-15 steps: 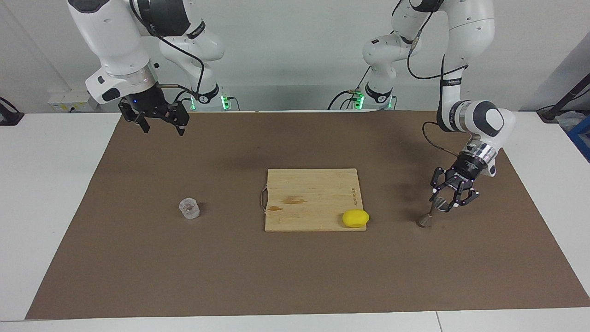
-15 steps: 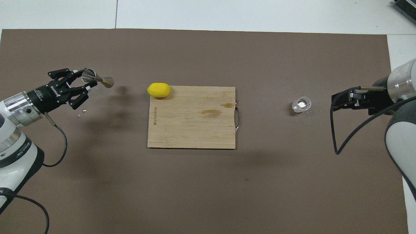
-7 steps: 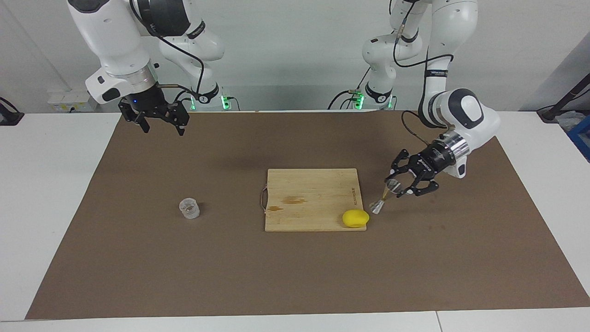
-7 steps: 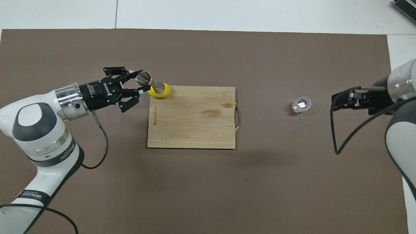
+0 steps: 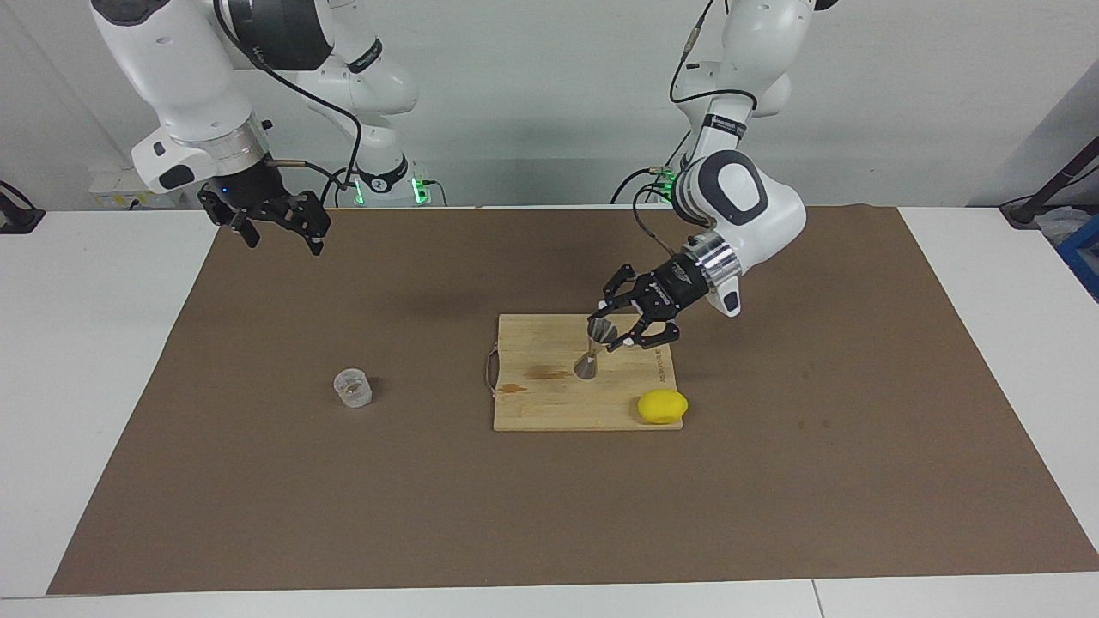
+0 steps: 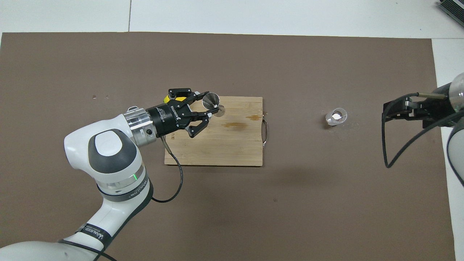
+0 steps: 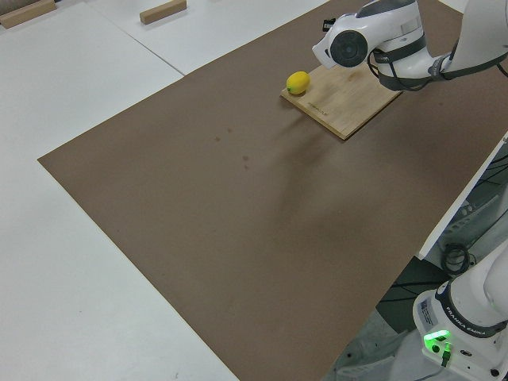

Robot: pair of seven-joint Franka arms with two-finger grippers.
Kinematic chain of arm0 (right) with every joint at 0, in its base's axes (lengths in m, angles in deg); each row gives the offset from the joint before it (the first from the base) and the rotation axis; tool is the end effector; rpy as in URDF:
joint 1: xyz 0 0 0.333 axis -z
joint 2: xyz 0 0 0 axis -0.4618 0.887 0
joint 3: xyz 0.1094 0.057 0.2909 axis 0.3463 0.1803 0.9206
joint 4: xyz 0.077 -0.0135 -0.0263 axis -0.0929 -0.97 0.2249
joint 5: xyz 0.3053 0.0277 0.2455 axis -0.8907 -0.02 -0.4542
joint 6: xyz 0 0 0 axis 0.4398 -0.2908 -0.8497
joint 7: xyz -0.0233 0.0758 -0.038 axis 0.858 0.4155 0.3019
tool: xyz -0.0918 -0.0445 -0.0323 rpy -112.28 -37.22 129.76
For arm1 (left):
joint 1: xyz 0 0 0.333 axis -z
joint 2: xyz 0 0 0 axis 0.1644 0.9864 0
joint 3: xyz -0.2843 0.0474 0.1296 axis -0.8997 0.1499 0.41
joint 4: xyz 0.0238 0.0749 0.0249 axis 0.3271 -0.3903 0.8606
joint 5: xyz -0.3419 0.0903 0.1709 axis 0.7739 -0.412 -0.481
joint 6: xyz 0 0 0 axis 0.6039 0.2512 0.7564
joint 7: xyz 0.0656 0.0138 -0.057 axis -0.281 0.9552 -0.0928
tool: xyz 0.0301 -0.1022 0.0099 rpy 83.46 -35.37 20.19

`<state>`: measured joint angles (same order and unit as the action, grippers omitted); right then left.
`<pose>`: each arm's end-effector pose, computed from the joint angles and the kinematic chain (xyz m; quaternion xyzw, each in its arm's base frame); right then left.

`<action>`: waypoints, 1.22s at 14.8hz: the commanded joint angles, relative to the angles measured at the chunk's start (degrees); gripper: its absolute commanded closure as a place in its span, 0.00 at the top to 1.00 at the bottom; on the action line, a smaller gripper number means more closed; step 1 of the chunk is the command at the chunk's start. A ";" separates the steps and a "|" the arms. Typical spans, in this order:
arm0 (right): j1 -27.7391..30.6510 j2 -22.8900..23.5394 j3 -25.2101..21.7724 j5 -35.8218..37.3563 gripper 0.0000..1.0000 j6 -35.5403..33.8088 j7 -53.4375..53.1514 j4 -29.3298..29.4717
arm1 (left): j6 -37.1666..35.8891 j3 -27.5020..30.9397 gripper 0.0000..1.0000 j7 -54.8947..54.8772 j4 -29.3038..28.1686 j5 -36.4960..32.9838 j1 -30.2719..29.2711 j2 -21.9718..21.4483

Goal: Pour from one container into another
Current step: 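Carry the metal cup with the left gripper over the wooden board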

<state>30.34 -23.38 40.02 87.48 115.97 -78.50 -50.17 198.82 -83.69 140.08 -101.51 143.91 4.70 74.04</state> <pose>0.5528 0.0190 0.6036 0.9960 -0.0883 -0.0121 0.0049 0.5316 -0.2624 0.3865 0.4036 0.7181 -0.3435 0.4511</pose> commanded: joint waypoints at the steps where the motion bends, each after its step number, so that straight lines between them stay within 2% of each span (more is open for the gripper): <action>1: 0.59 -1.45 0.24 -1.32 1.00 0.69 1.25 -1.74 | 6.17 0.91 0.00 0.63 2.96 2.49 4.89 2.91; 6: 0.50 -1.36 0.24 -1.32 0.99 1.03 1.17 -1.65 | 11.46 1.08 0.00 0.36 10.35 2.58 9.65 10.20; 8: 0.50 -1.10 0.24 -1.32 0.91 2.52 1.08 -1.56 | 11.55 1.17 0.00 0.28 11.49 2.49 10.09 11.44; 9: 0.50 -0.84 0.24 -1.23 0.86 2.71 0.99 -1.39 | 11.63 1.17 0.00 0.27 11.76 2.49 10.18 11.70; 14: -0.20 2.67 0.33 -0.44 0.86 3.50 -6.55 2.29 | 12.42 1.17 0.00 0.19 11.85 2.40 11.41 12.76; 18: -0.03 5.23 0.33 -1.06 0.86 7.18 -17.09 3.45 | 12.51 1.26 0.00 0.27 11.85 1.87 11.41 13.29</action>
<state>30.05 -20.22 40.15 87.46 121.53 -90.53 -48.63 210.00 -83.34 140.17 -91.07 145.25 14.91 86.19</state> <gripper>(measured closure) 0.141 0.498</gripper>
